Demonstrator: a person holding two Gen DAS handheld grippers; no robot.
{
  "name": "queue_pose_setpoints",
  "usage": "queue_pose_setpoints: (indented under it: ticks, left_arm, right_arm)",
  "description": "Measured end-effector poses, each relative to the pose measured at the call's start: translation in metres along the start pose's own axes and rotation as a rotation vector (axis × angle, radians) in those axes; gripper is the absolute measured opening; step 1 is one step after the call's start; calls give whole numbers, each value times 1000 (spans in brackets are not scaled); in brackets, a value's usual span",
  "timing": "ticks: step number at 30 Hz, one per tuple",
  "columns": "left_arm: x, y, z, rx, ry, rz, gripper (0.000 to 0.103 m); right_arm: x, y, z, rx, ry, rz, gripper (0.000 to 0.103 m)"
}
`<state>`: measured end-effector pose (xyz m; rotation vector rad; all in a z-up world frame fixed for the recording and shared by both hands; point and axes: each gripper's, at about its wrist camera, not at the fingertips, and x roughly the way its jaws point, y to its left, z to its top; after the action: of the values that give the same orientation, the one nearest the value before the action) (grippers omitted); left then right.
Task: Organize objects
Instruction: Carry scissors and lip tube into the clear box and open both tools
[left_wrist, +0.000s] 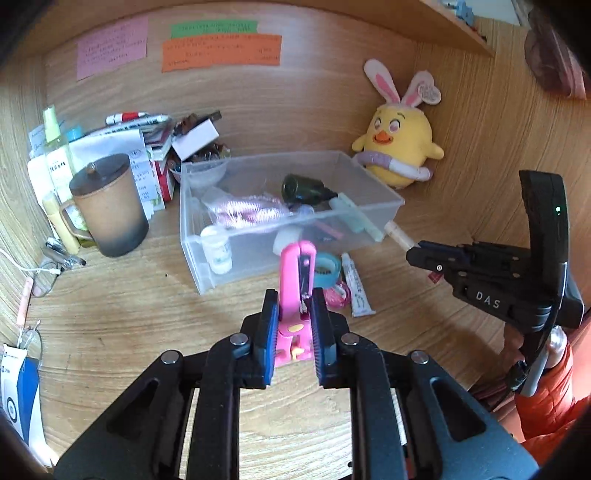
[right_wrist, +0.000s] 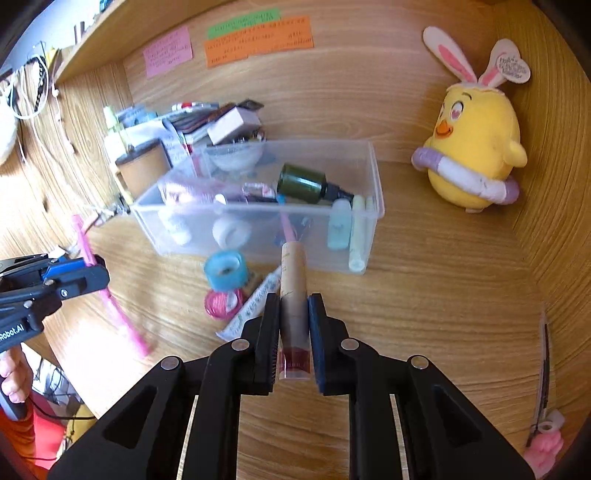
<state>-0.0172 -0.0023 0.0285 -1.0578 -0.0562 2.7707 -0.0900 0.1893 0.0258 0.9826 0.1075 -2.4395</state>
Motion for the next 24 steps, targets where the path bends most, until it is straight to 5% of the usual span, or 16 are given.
queue_pose_setpoints:
  ticks: [4, 16, 24]
  left_arm:
    - [-9, 3, 18, -9, -56, -16, 6]
    - [-17, 6, 76, 4, -171, -22, 6]
    - [3, 12, 112, -5, -211, 25, 6]
  right_arm:
    - [-7, 4, 15, -2, -43, 1, 14]
    - [-14, 5, 65, -3, -152, -10, 14]
    - [14, 8, 94, -31, -142, -37, 14]
